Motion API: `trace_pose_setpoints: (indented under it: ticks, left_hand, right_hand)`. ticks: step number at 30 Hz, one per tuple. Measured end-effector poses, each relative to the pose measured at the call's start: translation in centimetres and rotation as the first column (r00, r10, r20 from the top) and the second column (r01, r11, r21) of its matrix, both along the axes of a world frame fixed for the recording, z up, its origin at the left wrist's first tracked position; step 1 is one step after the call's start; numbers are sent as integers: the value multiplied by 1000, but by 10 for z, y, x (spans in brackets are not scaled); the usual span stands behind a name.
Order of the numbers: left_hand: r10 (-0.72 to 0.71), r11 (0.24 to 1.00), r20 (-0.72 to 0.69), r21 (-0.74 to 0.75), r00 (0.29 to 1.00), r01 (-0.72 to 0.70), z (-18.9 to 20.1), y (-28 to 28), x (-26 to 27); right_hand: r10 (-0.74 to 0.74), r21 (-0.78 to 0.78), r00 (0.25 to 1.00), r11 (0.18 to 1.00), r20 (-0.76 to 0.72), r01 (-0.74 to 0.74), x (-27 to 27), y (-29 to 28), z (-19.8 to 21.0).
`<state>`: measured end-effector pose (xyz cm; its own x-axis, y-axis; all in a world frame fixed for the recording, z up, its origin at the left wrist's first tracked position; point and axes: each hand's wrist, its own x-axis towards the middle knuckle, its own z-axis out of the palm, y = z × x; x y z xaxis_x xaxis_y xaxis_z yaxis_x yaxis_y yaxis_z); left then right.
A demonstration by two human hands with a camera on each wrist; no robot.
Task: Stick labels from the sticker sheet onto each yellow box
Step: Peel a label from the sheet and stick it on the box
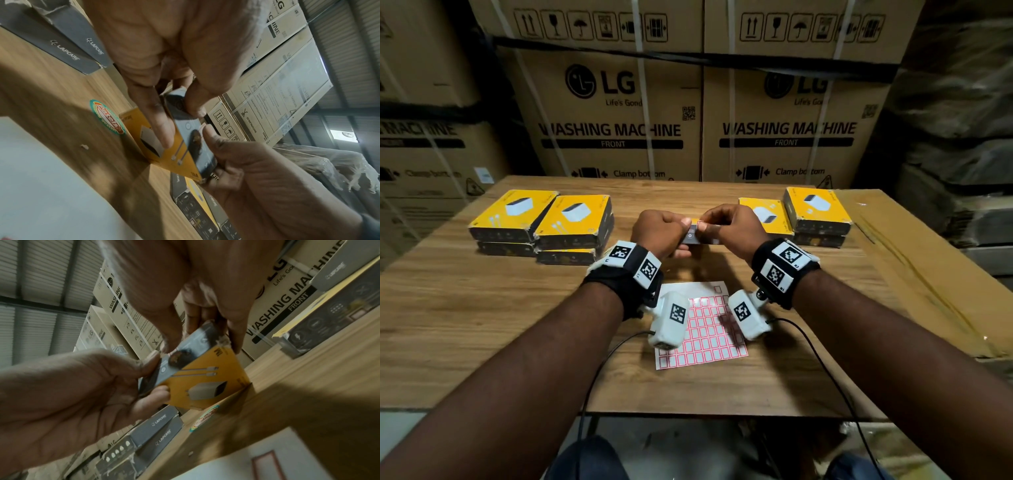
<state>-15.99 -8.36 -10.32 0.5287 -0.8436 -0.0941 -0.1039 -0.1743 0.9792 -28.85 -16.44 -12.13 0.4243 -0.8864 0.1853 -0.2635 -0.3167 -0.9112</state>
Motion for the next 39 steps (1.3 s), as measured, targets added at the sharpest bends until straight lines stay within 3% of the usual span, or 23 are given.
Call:
trace_pose_setpoints:
  ticks: [6,13,19,24,28,36,39]
  left_hand:
    - [-18,1000,5,-1,1000,18,-1,-1,0]
    - [-11,1000,-8,5,1000,11,-3,-1,3]
    - [-18,1000,3,-1,1000,18,-5,1,2]
    - [5,1000,-47,-20,999,-6,-8,2,3]
    - [39,996,-85,-77,996,-45,-11,0,0]
    - [97,984,23,-153,995,-92,-11,0,-4]
    - [99,978,47,-191,994,-88,-12,1,-7]
  right_hand:
    - [-58,-28,997,998,-42,56,3,3,2]
    - [41,36,999,999,-35,-39,-3,-1,7]
    - [-9,5,996,1000,-93,9,-2,1,5]
    - [12,300,1000,954,-22,-5,-3,0,6]
    - [66,500,992,859,108,-112,1,11,17]
    - [-20,630,983,770,184,-102,8,13,26]
    - [-50,626,981,775,190,-82,7,13,29]
